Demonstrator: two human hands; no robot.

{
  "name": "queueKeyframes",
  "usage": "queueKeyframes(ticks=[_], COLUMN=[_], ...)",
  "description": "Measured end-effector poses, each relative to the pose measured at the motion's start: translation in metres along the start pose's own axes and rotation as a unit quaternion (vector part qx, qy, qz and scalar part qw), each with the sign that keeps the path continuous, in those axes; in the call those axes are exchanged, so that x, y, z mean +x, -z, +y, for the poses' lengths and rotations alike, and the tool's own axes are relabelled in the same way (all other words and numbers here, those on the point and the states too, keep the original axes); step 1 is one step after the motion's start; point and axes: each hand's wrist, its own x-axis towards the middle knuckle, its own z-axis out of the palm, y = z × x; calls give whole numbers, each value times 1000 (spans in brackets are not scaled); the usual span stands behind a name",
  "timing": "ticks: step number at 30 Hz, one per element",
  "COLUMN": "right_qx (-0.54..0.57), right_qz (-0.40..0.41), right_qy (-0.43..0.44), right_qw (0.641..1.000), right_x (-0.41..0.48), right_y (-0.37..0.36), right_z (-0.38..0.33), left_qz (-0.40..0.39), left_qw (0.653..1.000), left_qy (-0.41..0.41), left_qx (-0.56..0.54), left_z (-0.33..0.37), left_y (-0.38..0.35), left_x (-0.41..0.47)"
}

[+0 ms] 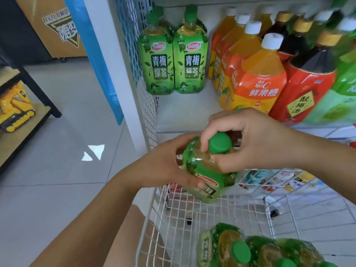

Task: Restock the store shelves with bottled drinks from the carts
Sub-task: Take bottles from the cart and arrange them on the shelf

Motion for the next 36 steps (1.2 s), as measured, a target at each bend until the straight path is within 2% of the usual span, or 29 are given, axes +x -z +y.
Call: queueKeyframes(ticks=[2,5,6,7,9,11,14,16,18,20,21,24,27,32,36], right_qx=[26,-11,-15,1,57,71,103,99,89,91,97,111,114,47,77], right_qz=[-6,-91,-94,-67,52,161,235,251,271,292,294,281,289,297,339], right_qy=[-44,-184,-209,-211,-159,-101,-62,-53,-60,-74,-82,-101,-104,-128,-109], right_qw=[999,979,973,975,984,979,965,961,956,949,947,948,945,945,931], right_x=[-1,-7,-9,-9,-8,-2,17,38,62,85,96,129,154,182,200], right_y=[17,34,28,15,-13,-25,-12,-8,-9,-12,-14,-21,-28,-29,-41], right_z=[1,12,14,19,26,27,15,14,20,36,45,68,84,92,103], left_qz=[55,140,168,189,208,214,238,321,447,536,555,548,541,579,586], left_qw=[998,988,982,976,969,967,960,929,861,802,791,806,812,791,786], left_qy=[-31,-47,-52,-58,-81,-110,-146,-164,-166,-155,-140,-83,-61,-81,-93], left_qx=[2,-42,-63,-86,-107,-80,-13,83,179,213,215,208,211,183,173], left_z=[3,8,13,16,29,45,66,70,66,55,48,28,17,8,2], left_y=[-3,-5,-5,-3,0,7,24,37,49,58,62,72,79,75,73], left_x=[7,7,7,7,6,3,-3,-9,-18,-25,-26,-18,-8,-1,2])
